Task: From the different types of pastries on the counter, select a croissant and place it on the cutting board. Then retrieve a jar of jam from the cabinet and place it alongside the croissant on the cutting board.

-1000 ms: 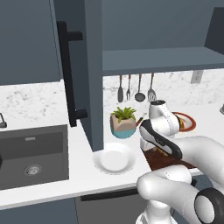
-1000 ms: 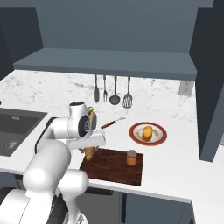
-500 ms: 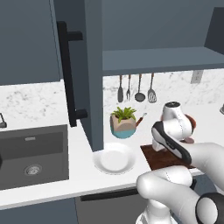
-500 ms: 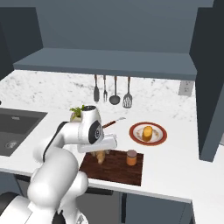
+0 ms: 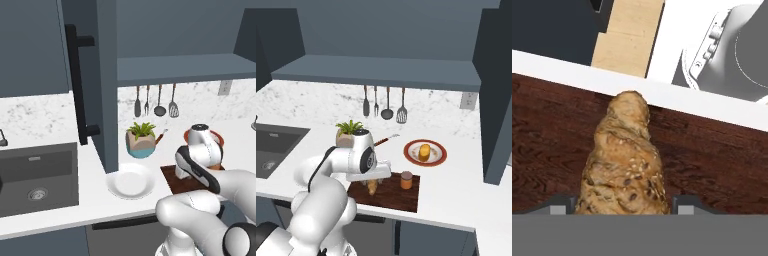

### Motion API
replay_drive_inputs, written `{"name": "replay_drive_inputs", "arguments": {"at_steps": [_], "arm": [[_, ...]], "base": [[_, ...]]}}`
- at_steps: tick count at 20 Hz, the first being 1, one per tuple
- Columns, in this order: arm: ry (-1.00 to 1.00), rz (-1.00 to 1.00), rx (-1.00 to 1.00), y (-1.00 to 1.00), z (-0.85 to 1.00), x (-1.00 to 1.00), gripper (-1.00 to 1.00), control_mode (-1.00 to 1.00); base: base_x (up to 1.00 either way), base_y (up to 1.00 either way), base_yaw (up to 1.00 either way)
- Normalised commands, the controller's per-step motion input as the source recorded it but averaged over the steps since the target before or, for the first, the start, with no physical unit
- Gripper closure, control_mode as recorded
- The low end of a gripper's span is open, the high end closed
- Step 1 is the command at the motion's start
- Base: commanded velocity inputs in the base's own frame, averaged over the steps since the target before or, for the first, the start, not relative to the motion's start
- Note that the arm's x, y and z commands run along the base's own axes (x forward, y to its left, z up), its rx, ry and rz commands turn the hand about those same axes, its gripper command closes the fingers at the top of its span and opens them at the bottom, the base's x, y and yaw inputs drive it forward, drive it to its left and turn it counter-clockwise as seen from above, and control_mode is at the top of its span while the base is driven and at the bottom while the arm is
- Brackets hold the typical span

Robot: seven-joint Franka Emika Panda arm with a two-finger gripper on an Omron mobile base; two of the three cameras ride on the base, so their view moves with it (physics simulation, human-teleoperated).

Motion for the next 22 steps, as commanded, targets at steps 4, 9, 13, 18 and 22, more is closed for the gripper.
{"name": "replay_drive_inputs", "arguments": {"at_steps": [4, 9, 13, 18, 22], "arm": [[-0.02, 0.00, 0.00, 0.00, -0.35, -0.01, 1.00, -1.00], [-0.02, 0.00, 0.00, 0.00, -0.28, 0.00, 1.00, -1.00], [-0.03, 0.00, 0.00, 0.00, -0.19, 0.00, 1.00, -1.00], [0.00, 0.00, 0.01, 0.00, -0.16, 0.00, -1.00, -1.00], [-0.01, 0.00, 0.00, -0.03, 0.03, 0.00, -1.00, -1.00]], "base": [[0.00, 0.00, 0.00], [0.00, 0.00, 0.00], [0.00, 0.00, 0.00], [0.00, 0.00, 0.00], [0.00, 0.00, 0.00]]}}
